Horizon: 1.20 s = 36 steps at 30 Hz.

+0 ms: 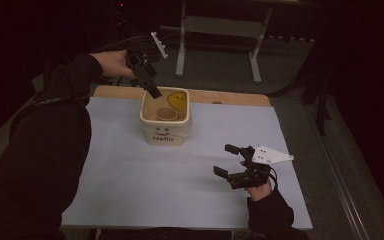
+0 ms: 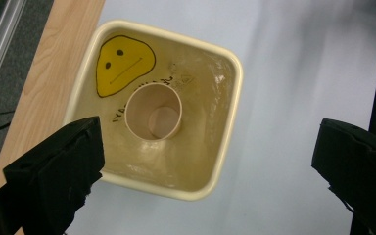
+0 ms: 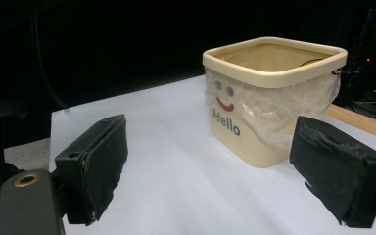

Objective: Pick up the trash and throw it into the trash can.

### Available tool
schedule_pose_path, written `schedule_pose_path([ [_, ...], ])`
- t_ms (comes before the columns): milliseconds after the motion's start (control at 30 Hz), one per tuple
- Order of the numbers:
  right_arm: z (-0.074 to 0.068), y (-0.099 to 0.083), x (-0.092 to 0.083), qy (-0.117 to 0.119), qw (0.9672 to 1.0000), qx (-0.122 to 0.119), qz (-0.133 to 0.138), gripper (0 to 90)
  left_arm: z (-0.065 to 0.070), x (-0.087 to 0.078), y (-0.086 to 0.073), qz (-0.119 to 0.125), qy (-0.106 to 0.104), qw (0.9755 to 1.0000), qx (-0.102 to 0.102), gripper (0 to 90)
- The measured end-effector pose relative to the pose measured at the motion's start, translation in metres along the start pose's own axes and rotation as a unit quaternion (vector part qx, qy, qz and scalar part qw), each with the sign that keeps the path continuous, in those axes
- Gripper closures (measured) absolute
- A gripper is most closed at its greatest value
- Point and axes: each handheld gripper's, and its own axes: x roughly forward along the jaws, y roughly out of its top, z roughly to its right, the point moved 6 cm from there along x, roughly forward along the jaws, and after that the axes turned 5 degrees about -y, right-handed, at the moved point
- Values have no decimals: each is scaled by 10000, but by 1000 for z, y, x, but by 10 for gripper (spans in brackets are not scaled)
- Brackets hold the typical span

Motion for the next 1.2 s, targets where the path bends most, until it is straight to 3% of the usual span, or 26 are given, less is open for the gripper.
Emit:
schedule_pose_path([
  [267, 0, 0, 1, 8, 10000, 19, -9, 140, 13, -2, -8, 135, -94, 9998, 115, 2],
  [800, -1, 0, 1, 26, 10000, 3, -6, 140, 27, 0, -37, 302, -178, 9994, -58, 2],
  [900, -1, 0, 2, 25, 10000, 4, -6, 140, 29, 0, -41, 461, -216, 9987, -95, 2],
  [1200, -1, 0, 1, 6, 10000, -9, -14, 140, 41, 7, -61, 501, -224, 9985, -67, 2],
])
